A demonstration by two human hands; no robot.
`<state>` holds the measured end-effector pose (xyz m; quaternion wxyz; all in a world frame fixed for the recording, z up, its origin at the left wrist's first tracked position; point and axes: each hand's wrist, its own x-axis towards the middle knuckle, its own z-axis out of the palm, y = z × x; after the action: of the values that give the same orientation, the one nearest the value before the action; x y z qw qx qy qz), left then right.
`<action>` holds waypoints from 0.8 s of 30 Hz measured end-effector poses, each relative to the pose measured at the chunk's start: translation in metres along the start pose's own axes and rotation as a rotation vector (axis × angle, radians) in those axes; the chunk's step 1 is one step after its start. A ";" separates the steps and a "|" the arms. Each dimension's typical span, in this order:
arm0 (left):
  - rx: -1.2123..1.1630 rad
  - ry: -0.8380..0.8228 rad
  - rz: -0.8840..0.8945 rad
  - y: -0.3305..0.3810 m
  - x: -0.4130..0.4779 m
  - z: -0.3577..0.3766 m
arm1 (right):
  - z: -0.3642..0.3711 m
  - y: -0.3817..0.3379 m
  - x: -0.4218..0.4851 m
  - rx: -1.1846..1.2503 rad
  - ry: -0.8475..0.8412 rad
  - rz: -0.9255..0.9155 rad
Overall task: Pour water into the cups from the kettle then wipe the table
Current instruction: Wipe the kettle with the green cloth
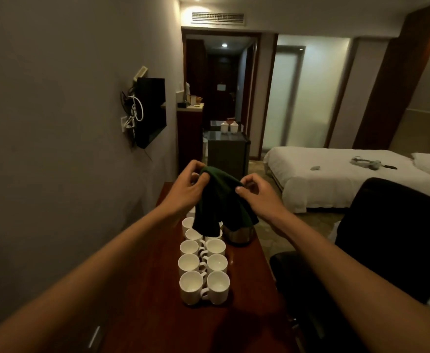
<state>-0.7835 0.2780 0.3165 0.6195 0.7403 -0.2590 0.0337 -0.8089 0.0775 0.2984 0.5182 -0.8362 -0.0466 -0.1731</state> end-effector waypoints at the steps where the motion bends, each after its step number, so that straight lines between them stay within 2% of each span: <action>1: -0.025 0.009 -0.005 -0.003 0.001 0.007 | -0.005 0.005 0.001 0.008 0.008 -0.007; 6: -0.263 0.112 -0.151 -0.018 0.028 0.047 | -0.025 0.032 0.020 0.085 -0.033 -0.025; 10: -0.426 0.115 -0.197 -0.021 0.066 0.074 | -0.037 0.052 0.049 0.211 -0.101 0.015; 15: -0.442 0.104 -0.227 -0.026 0.118 0.100 | -0.056 0.072 0.098 0.252 -0.096 0.060; 24: -0.425 0.257 -0.256 -0.037 0.200 0.143 | -0.091 0.108 0.176 0.285 -0.135 0.037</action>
<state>-0.6336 0.0792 0.3244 0.7878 0.6101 -0.0839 -0.0064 -0.6381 -0.0698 0.3029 0.6304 -0.7647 -0.0898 -0.0988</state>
